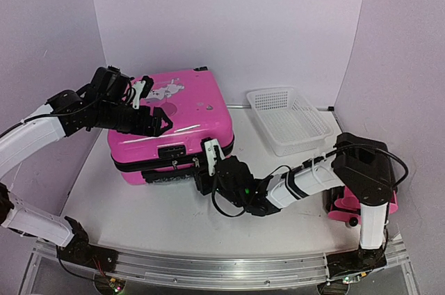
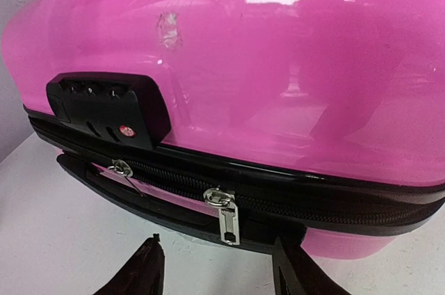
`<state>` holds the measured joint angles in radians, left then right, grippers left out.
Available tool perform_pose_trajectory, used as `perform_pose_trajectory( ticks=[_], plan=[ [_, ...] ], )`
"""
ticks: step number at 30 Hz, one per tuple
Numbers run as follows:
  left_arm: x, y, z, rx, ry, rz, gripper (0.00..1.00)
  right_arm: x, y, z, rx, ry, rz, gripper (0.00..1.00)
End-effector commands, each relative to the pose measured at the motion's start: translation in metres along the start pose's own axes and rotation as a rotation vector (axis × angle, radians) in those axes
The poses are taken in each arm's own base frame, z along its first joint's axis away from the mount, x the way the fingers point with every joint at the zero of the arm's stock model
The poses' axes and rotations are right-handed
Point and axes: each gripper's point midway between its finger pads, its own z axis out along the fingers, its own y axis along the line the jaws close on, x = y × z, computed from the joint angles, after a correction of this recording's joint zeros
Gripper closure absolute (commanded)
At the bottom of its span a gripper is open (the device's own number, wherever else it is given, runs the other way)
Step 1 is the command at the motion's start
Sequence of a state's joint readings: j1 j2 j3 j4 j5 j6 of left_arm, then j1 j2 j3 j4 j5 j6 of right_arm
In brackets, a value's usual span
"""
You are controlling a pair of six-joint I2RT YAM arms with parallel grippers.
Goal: Open, take out, and arrange the luggage
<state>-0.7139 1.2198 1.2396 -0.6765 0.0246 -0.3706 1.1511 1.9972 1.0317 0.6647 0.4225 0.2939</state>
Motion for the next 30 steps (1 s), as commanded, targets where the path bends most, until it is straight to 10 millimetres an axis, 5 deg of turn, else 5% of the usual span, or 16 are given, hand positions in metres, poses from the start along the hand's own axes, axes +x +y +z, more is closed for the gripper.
perform_pose_trajectory(
  ticks=[1, 11, 18, 26, 30],
  plan=[
    [-0.022, -0.013, -0.017, 0.056, -0.042, 0.058, 0.09, -0.032, 0.002, 0.008, 0.065, -0.117, 0.014, 0.46],
    [-0.012, 0.011, -0.006, -0.041, -0.011, 0.108, 0.08, -0.035, -0.002, 0.028, 0.150, -0.153, -0.015, 0.52],
    [-0.018, 0.019, -0.009, -0.079, -0.030, 0.112, 0.09, -0.039, -0.003, 0.034, 0.185, -0.172, -0.008, 0.76],
    [-0.027, 0.005, -0.011, -0.015, -0.035, 0.097, 0.09, -0.039, 0.001, 0.037, 0.186, -0.173, -0.035, 1.00],
    [-0.028, 0.006, -0.005, -0.021, -0.016, 0.104, 0.09, -0.038, 0.000, 0.034, 0.185, -0.162, -0.058, 1.00]
  ],
)
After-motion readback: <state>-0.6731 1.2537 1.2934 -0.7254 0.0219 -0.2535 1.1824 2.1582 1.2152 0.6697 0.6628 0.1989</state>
